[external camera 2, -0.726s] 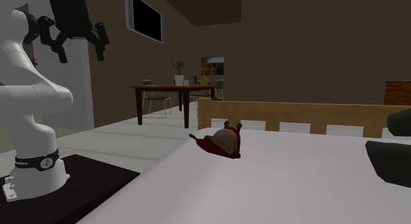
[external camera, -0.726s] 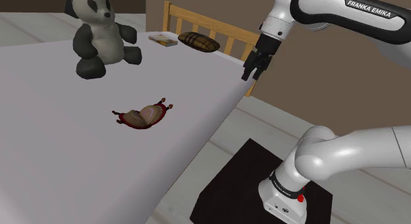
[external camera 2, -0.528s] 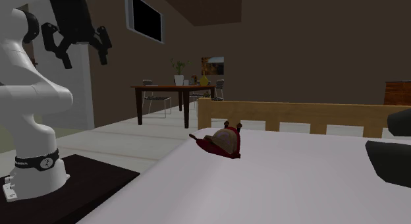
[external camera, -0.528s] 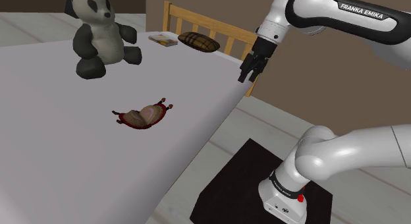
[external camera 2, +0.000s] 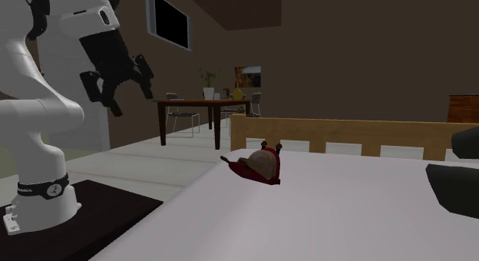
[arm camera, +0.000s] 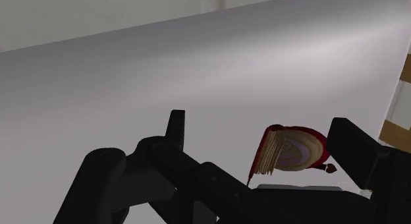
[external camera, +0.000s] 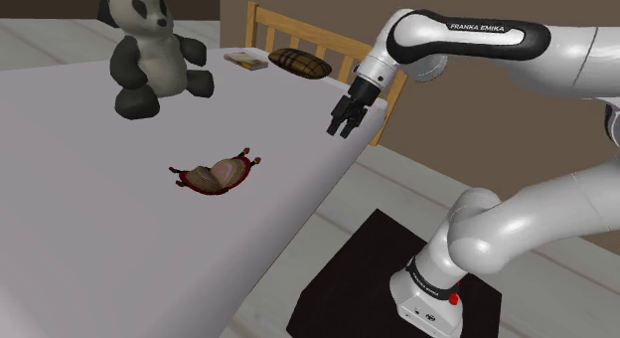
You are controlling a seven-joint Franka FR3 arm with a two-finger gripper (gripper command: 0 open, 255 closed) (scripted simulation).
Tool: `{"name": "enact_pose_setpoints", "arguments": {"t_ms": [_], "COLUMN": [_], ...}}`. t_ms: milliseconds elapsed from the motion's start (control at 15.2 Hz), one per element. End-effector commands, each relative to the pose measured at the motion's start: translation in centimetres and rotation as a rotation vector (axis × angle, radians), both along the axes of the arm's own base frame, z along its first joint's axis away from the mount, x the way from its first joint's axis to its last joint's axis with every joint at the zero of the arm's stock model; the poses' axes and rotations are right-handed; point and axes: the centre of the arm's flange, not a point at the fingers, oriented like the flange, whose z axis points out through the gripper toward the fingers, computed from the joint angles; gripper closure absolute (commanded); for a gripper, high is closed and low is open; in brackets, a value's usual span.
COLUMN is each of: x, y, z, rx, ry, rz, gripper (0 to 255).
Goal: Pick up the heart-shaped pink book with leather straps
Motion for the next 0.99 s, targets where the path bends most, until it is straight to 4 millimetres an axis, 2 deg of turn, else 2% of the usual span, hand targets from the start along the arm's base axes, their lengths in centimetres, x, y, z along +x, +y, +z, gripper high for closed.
{"name": "enact_pose_setpoints", "arguments": {"t_ms": [0,462,924], "x": [1.7,7.7,13.9], "y": [0.4,2.6,6.4], "z": [-2.1,-8.6,-14.3], "rx": [0.056,0.247,0.437], "ry": [-0.018,-0.072,-0.126], "rz": [0.018,0.085,0.152], "gripper": [0,0,0]}}
